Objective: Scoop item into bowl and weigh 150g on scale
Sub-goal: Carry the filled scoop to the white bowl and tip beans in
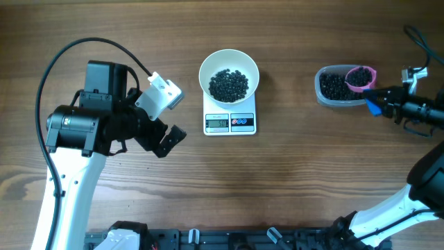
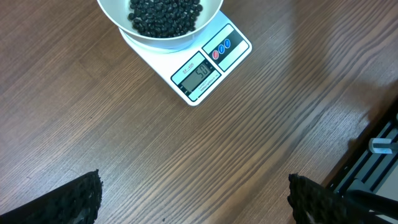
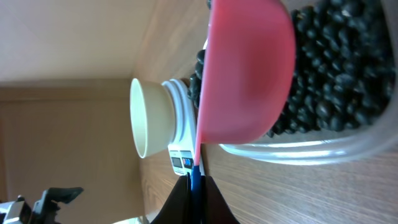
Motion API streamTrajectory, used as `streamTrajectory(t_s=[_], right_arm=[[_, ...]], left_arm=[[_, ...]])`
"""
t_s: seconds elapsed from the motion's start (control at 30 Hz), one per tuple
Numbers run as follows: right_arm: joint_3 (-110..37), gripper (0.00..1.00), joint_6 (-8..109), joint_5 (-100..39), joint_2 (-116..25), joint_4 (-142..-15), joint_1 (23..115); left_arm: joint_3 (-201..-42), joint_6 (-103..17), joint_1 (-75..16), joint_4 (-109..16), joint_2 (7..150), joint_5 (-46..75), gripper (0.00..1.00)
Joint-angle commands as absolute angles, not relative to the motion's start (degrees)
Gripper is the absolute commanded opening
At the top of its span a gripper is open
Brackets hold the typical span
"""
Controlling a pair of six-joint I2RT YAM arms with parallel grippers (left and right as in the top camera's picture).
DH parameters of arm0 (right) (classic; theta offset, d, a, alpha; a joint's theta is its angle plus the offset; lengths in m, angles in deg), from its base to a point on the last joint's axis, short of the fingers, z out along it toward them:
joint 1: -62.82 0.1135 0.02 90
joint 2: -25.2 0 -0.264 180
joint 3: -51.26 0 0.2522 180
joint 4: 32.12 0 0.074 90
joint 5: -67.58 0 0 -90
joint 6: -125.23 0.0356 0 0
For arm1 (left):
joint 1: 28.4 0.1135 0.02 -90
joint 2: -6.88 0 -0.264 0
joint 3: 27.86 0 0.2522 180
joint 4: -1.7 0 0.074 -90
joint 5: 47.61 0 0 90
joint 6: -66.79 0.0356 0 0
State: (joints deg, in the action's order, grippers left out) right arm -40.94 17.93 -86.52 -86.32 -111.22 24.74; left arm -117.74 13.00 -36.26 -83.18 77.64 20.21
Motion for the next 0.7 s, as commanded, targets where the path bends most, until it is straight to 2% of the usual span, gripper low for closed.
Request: streamTrajectory(t_s=[0.0, 0.13, 0.33, 0.5, 0.67], right_arm=[[-40.8, 0.04, 15.8, -96.4, -86.3, -111.3, 24.7], [-40.8, 0.04, 17.2, -99.0, -86.3, -111.3, 27.3], [-40.8, 0.05, 19.0, -100.8, -86.0, -110.3, 38.4], [-40.9, 0.05, 27.1, -101.0, -85.9, -105.1, 48.3], [-40.9, 0.05, 41.1, -100.9, -82.8, -91.5, 58.0]], left_arm=[[-117.5, 14.1, -36.0, -83.2, 77.2, 20.2, 1.00], [-117.5, 14.1, -36.0, -83.2, 77.2, 20.2, 1.00], [-117.5, 14.1, -36.0, -83.2, 77.2, 20.2, 1.00], [-117.5, 14.0, -36.0, -83.2, 77.2, 20.2, 1.00], [-117.5, 14.1, -36.0, -83.2, 77.2, 20.2, 1.00]])
